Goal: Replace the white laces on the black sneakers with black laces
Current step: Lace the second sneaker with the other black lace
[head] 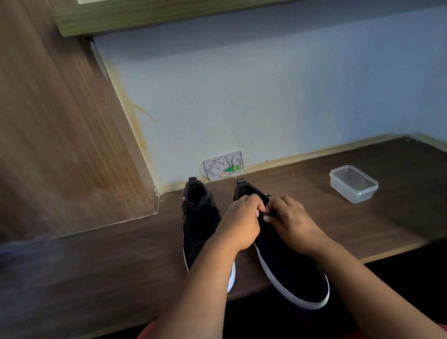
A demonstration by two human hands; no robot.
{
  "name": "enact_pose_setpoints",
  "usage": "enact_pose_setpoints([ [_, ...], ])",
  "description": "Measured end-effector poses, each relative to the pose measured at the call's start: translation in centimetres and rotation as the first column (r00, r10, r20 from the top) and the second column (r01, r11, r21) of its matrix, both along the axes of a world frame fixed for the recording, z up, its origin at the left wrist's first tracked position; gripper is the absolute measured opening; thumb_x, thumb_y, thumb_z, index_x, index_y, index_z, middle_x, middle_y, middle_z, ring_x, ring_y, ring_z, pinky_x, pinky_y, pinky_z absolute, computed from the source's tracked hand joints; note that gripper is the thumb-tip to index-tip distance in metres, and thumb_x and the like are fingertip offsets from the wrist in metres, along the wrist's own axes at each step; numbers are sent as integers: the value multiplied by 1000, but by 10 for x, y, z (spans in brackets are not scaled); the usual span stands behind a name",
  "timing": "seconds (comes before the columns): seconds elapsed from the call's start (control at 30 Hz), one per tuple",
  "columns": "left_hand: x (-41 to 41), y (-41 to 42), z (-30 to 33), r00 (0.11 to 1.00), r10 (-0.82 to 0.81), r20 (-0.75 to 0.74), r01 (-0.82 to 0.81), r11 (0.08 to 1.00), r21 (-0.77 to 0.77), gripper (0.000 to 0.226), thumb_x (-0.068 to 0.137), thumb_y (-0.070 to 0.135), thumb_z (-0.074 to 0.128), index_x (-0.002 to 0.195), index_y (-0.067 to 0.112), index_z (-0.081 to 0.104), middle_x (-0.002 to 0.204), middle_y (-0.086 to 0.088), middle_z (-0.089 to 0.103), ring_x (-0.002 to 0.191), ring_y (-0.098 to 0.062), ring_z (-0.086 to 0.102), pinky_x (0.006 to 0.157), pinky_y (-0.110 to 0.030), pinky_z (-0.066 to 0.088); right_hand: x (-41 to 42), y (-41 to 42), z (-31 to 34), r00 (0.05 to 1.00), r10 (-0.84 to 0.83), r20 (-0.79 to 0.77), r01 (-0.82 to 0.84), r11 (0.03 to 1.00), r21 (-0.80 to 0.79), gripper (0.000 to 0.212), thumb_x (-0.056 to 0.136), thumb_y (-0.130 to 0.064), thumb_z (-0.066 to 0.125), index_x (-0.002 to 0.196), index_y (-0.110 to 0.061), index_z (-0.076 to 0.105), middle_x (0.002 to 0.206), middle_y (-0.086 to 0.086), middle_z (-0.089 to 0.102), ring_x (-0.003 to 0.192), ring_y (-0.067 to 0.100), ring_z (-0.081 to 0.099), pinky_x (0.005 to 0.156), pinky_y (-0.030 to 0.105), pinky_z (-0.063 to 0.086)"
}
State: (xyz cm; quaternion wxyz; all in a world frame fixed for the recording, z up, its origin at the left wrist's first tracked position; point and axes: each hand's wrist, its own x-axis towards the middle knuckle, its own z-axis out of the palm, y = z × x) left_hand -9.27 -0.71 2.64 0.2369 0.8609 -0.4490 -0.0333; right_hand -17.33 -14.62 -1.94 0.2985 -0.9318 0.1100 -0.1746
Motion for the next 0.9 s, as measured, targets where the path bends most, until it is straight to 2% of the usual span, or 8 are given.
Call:
enact_pose_setpoints([
  [0.13, -1, -3, 1, 999, 14, -53, -14, 1000, 6, 16, 100, 16, 40, 109, 14, 53, 113, -5, 51, 106, -22, 49, 91, -35, 42, 1, -2, 0, 1000, -2, 31, 2, 1000, -4, 15, 87, -31, 64, 94, -22, 55, 97, -3, 52, 95, 23, 48, 80, 42, 44],
  [0.23, -1, -2, -1, 998, 6, -65, -9, 999, -36, 14, 96, 24, 54, 106, 15, 56, 110, -3, 52, 103, -20, 51, 88, -32, 43, 1, -3, 0, 996, -17, 85, 17, 1000, 7, 8, 84, -25, 66, 90, -22, 60, 91, -3, 58, 90, 24, 52, 75, 39, 45],
  [0.33, -2, -2, -3, 999, 20, -40, -23, 997, -70, 13, 93, 22, 59, 104, 14, 57, 107, -3, 54, 100, -20, 53, 84, -31, 43, -1, -3, 2, 991, -26, 130, 27, 1000, -6, 8, 81, -24, 68, 86, -22, 63, 87, -5, 61, 87, 22, 53, 73, 36, 45],
  [0.53, -3, -4, -3, 999, 31, -15, -32, 995, -92, 9, 96, 20, 54, 101, 14, 58, 103, -3, 52, 100, -21, 50, 83, -33, 42, -9, 2, 14, 981, -52, 188, 48, 999, 26, 9, 79, -23, 71, 87, -20, 68, 81, -8, 67, 83, 17, 61, 72, 35, 51],
  [0.67, -1, -4, -3, 1000, 22, 6, -21, 994, -106, 10, 95, 19, 56, 101, 15, 62, 96, 2, 48, 93, -18, 49, 78, -28, 39, -12, 2, 21, 977, -89, 193, 80, 995, 54, 16, 76, -19, 75, 90, -21, 69, 80, -8, 69, 79, 10, 65, 68, 23, 51],
  [0.77, -1, -4, -2, 1000, 8, 9, -7, 994, -105, 11, 95, 19, 57, 103, 16, 63, 93, 4, 46, 87, -13, 46, 75, -25, 35, -14, 1, 22, 979, -83, 188, 76, 996, 42, 15, 74, -20, 78, 86, -22, 70, 75, -12, 66, 73, 3, 61, 61, 5, 41],
  [0.83, -1, -4, -2, 1000, 10, -3, -10, 994, -107, 11, 95, 20, 57, 102, 16, 63, 93, 4, 46, 86, -12, 46, 74, -25, 35, -14, 0, 22, 982, -78, 171, 71, 996, 49, 15, 73, -22, 80, 86, -22, 71, 74, -15, 64, 73, 2, 60, 62, 4, 39],
  [0.9, -1, -3, 0, 1000, 9, -4, -10, 994, -111, 9, 95, 20, 57, 100, 15, 63, 93, 5, 47, 84, -11, 46, 74, -24, 35, -13, -2, 21, 986, -66, 155, 59, 997, 50, 16, 74, -23, 81, 87, -23, 73, 75, -15, 66, 77, 2, 62, 68, 13, 46],
])
